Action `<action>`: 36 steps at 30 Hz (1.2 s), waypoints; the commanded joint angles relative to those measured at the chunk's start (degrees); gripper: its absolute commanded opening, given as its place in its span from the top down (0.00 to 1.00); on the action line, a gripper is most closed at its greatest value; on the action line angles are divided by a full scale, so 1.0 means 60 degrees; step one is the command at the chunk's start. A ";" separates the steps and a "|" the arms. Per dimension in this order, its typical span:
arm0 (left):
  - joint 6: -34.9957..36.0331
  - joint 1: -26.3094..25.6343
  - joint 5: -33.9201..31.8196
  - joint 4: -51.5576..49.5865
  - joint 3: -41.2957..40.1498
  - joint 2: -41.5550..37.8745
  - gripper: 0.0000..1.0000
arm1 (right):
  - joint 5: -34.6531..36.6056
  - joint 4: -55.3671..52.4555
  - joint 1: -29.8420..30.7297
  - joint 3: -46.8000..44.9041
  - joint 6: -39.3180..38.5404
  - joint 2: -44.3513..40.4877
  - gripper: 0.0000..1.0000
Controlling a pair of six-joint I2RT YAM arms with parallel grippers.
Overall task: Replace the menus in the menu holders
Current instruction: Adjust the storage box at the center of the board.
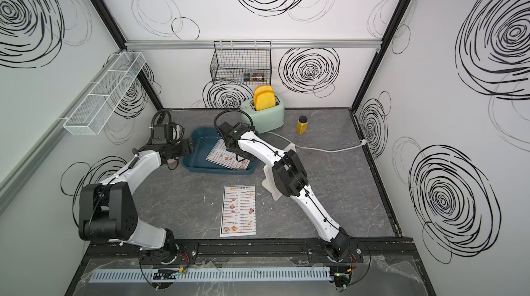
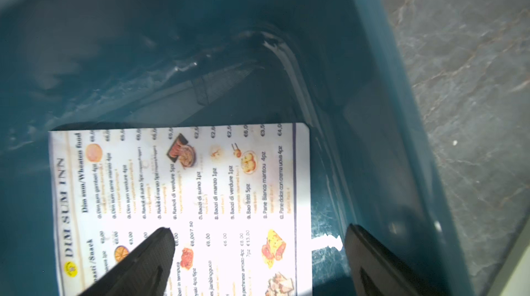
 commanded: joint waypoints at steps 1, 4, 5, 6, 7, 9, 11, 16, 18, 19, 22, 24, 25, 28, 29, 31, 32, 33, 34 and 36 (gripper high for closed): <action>0.0732 -0.0151 -0.0159 0.0369 0.0236 0.0369 0.14 | -0.0200 -0.0483 -0.0093 -0.0217 0.0340 0.0446 0.03; 0.0805 -0.0226 -0.0201 0.0509 0.0201 0.0571 0.16 | -0.0418 -0.0484 -0.0233 -0.0224 0.0367 0.0554 0.02; 0.0820 -0.0242 -0.0131 0.0514 0.0210 0.0666 0.19 | -0.0512 -0.0426 -0.0272 -0.0251 0.0315 0.0601 0.03; 0.0852 -0.0277 -0.0026 0.0494 0.0235 0.0759 0.21 | -0.0589 -0.0379 -0.0292 -0.0241 0.0280 0.0659 0.03; 0.0872 -0.0311 -0.0009 0.0477 0.0245 0.0842 0.23 | -0.0664 -0.0302 -0.0292 -0.0250 0.0199 0.0703 0.02; 0.0931 -0.0415 -0.0026 0.0461 0.0250 0.1030 0.26 | -0.0930 -0.0052 -0.0296 -0.0240 -0.0130 0.0823 0.02; 0.0931 -0.0497 0.0104 0.0374 0.0270 0.1169 0.32 | -0.1478 0.0568 -0.0296 -0.0244 -0.0856 0.0891 0.02; 0.0727 -0.0747 0.0606 0.0323 -0.0024 0.1001 0.41 | -0.3213 0.2322 -0.0280 -0.0252 -0.2783 0.0895 0.02; 0.0567 -0.0832 0.0883 0.0303 -0.0241 0.0787 0.44 | -0.3763 0.2861 -0.0295 -0.0283 -0.3327 0.0840 0.03; 0.0502 -0.0857 0.0999 0.0335 -0.0360 0.0670 0.45 | -0.3941 0.3015 -0.0307 -0.0312 -0.3477 0.0814 0.03; 0.0374 -0.0958 0.1274 0.0302 -0.0680 0.0317 0.48 | -0.4409 0.3424 -0.0386 -0.0528 -0.3644 0.0711 0.03; 0.0248 -0.1032 0.1532 0.0293 -0.0894 0.0095 0.49 | -0.4784 0.3674 -0.0475 -0.0759 -0.3718 0.0637 0.03; 0.0193 -0.1062 0.1593 0.0294 -0.0977 -0.0019 0.49 | -0.4894 0.3685 -0.0511 -0.0781 -0.3781 0.0609 0.03; -0.0022 -0.1109 0.1582 0.0321 -0.1258 -0.0414 0.49 | -0.4865 0.3464 -0.0576 -0.0684 -0.4182 0.0389 0.03; -0.0072 -0.1109 0.1554 0.0349 -0.1329 -0.0517 0.49 | -0.4728 0.3352 -0.0594 -0.0679 -0.4403 0.0228 0.03; -0.0107 -0.1100 0.1329 0.0338 -0.1391 -0.0652 0.47 | -0.4262 0.3047 -0.0617 -0.0738 -0.4758 -0.0074 0.03; -0.0110 -0.1071 0.1267 0.0337 -0.1394 -0.0701 0.47 | -0.4044 0.2927 -0.0632 -0.0869 -0.4877 -0.0233 0.02; -0.0114 -0.1024 0.1234 0.0348 -0.1406 -0.0725 0.45 | -0.3892 0.2905 -0.0654 -0.1100 -0.4967 -0.0381 0.02; -0.0139 -0.0984 0.1233 0.0351 -0.1409 -0.0740 0.43 | -0.3787 0.2937 -0.0683 -0.1360 -0.4987 -0.0487 0.03; -0.0182 -0.0866 0.1298 0.0373 -0.1394 -0.0770 0.40 | -0.3824 0.3054 -0.0784 -0.1931 -0.4927 -0.0558 0.03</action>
